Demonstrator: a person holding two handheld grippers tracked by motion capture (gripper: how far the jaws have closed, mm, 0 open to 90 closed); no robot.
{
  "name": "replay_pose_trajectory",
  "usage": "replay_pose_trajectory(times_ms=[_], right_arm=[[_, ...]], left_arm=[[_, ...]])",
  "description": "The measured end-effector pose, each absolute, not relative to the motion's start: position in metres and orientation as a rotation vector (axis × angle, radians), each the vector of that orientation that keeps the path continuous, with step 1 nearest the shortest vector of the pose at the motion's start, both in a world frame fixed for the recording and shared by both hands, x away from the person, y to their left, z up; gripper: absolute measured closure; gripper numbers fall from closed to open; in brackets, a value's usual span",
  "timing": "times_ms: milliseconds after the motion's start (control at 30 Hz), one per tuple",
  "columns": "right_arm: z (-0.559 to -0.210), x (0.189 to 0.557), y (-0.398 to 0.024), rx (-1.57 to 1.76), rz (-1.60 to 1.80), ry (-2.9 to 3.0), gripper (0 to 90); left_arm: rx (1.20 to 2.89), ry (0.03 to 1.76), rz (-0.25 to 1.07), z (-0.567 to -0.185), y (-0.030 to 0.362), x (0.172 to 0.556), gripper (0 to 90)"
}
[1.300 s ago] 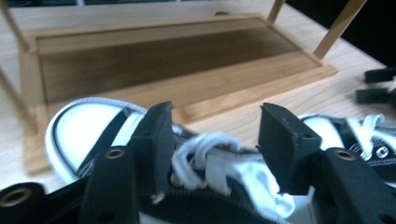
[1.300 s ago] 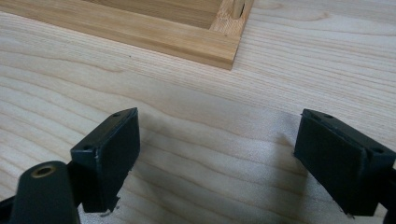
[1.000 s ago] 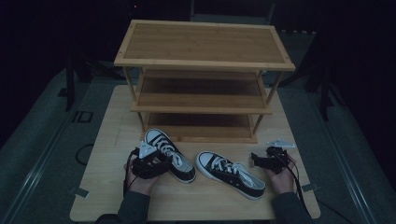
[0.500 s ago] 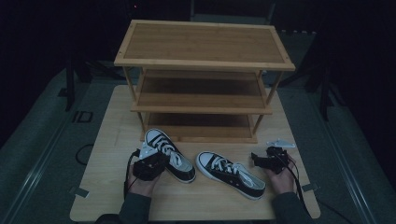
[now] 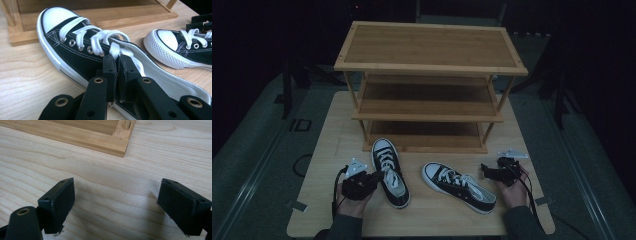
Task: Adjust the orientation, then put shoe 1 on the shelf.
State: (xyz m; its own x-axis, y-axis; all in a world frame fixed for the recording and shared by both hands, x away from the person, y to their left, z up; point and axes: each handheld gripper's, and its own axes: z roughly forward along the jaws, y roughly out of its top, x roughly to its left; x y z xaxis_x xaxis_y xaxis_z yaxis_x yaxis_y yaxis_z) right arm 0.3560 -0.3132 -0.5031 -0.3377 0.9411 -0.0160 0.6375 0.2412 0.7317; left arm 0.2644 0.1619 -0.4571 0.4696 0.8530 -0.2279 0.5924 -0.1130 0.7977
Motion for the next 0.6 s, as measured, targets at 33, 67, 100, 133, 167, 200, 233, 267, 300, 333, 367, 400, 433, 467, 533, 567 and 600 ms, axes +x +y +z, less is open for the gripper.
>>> replay_pose_trajectory(times_ms=[33, 67, 100, 133, 167, 200, 233, 267, 300, 333, 367, 400, 433, 467, 533, 567, 600], right_arm=[[-0.503, 0.356, -0.313, 1.44, 0.884, 2.062, 13.8], [-0.503, 0.356, -0.313, 1.44, 0.884, 2.062, 13.8], [-0.503, 0.356, -0.313, 1.44, 0.884, 2.062, 13.8], [-0.503, 0.356, -0.313, 1.44, 0.884, 2.062, 13.8], [-0.503, 0.356, -0.313, 1.44, 0.884, 2.062, 13.8], [-0.503, 0.356, -0.313, 1.44, 0.884, 2.062, 13.8], [-0.503, 0.356, -0.313, 1.44, 0.884, 2.062, 13.8], [-0.503, 0.356, -0.313, 1.44, 0.884, 2.062, 13.8], [-0.503, 0.356, -0.313, 1.44, 0.884, 2.062, 13.8], [-0.503, 0.356, -0.313, 1.44, 0.884, 2.062, 13.8], [-0.503, 0.356, -0.313, 1.44, 0.884, 2.062, 13.8], [-0.503, 0.356, -0.313, 1.44, 0.884, 2.062, 13.8], [-0.503, 0.356, -0.313, 1.44, 0.884, 2.062, 13.8], [-0.503, 0.356, -0.313, 1.44, 0.884, 2.062, 13.8], [-0.503, 0.356, -0.313, 1.44, 0.884, 2.062, 13.8], [-0.503, 0.356, -0.313, 1.44, 0.884, 2.062, 13.8], [-0.503, 0.356, -0.313, 1.44, 0.884, 2.062, 13.8]], left_arm=[[1.814, 1.229, 0.372, -0.457, 0.161, 0.264, 82.8], [1.814, 1.232, 0.388, -0.457, 0.16, 0.264, 79.4], [1.821, 1.236, 0.402, -0.457, 0.159, 0.263, 74.4], [1.821, 1.239, 0.406, -0.457, 0.158, 0.263, 71.0], [1.821, 1.239, 0.406, -0.457, 0.158, 0.263, 68.5], [1.814, 1.252, 0.4, -0.458, 0.158, 0.262, 66.4], [1.816, 1.257, 0.402, -0.459, 0.159, 0.261, 64.9], [1.811, 1.264, 0.391, -0.459, 0.159, 0.26, 64.0], [1.812, 1.265, 0.388, -0.459, 0.158, 0.26, 63.1], [1.815, 1.265, 0.388, -0.46, 0.158, 0.259, 62.5], [1.819, 1.266, 0.386, -0.46, 0.157, 0.259, 61.9], [1.821, 1.27, 0.378, -0.461, 0.156, 0.259, 61.1], [1.821, 1.27, 0.378, -0.461, 0.156, 0.259, 60.5], [1.829, 1.273, 0.363, -0.463, 0.153, 0.26, 60.1], [1.843, 1.276, 0.354, -0.465, 0.149, 0.26, 59.6], [1.845, 1.28, 0.349, -0.465, 0.148, 0.261, 59.6], [1.845, 1.28, 0.349, -0.465, 0.148, 0.261, 59.7]])
